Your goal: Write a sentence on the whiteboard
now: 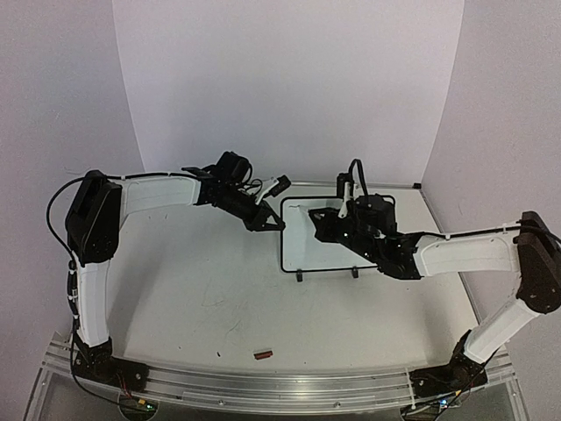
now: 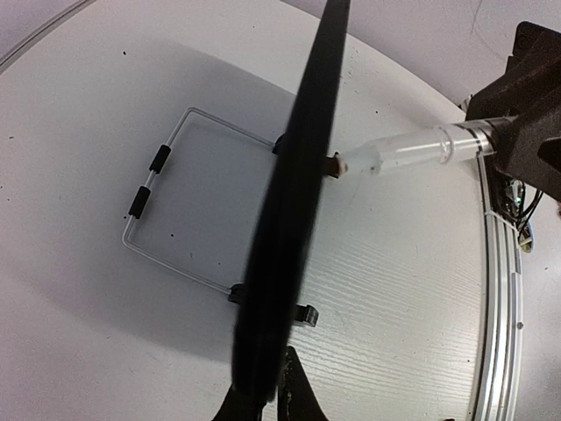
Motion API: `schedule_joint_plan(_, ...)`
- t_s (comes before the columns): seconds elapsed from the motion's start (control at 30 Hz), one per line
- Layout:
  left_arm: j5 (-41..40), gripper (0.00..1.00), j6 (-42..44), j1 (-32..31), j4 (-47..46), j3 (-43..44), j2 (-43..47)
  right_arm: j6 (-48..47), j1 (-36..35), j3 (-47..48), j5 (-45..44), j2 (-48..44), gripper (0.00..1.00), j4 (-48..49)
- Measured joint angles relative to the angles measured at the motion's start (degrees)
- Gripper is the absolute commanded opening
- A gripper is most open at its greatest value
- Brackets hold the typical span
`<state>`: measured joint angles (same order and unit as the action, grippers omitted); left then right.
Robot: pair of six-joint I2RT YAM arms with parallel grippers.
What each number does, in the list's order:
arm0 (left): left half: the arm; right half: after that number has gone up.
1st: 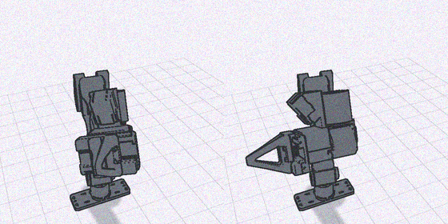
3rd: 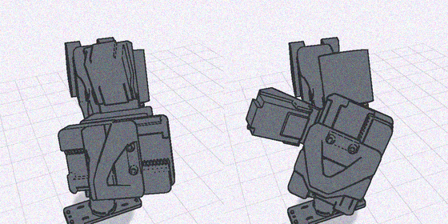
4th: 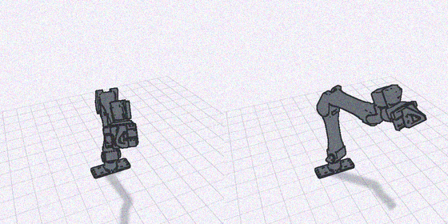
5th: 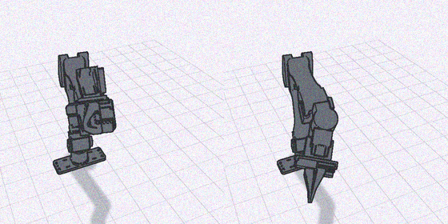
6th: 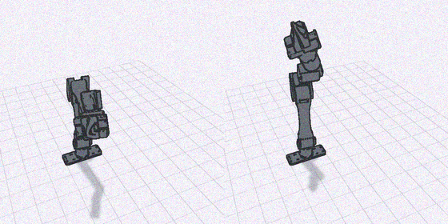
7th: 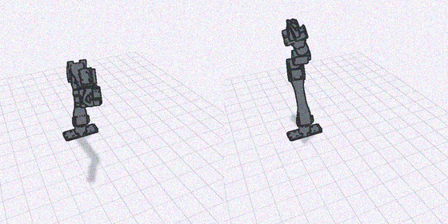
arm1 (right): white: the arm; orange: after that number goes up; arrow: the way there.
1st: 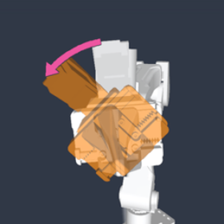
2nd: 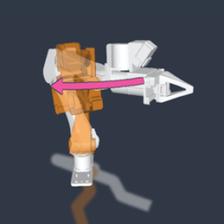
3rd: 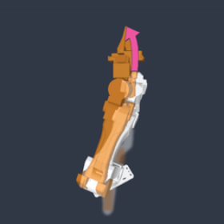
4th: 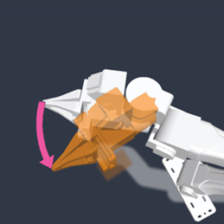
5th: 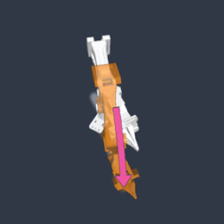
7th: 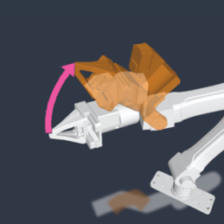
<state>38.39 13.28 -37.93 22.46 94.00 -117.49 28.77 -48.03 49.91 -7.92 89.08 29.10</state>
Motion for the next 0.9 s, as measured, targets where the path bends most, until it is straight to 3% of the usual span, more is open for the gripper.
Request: schedule_joint_plan(0.9, -0.52, 0.0, 0.18, -0.33, 0.04, 0.0, 0.11, -1.0, -0.26, -0.46, 3.26, -1.58, 0.0, -1.59)
